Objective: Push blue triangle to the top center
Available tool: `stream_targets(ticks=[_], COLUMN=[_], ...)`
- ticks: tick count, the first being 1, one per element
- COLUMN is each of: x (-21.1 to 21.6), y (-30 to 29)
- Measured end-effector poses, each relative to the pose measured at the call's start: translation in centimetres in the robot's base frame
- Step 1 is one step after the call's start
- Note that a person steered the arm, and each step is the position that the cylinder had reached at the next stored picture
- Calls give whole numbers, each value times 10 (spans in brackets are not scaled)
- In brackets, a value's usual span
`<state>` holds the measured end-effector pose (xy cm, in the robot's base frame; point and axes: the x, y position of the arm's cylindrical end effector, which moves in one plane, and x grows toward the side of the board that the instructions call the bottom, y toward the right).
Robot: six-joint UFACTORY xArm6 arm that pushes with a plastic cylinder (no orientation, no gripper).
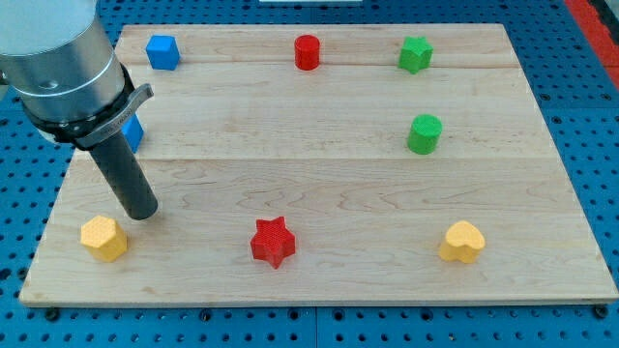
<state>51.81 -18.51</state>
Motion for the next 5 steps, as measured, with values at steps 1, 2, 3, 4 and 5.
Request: stream_targets(ticks=[1, 2, 3, 4, 5], x=[0, 0, 0, 0, -38], y=[0, -3, -9, -4, 23])
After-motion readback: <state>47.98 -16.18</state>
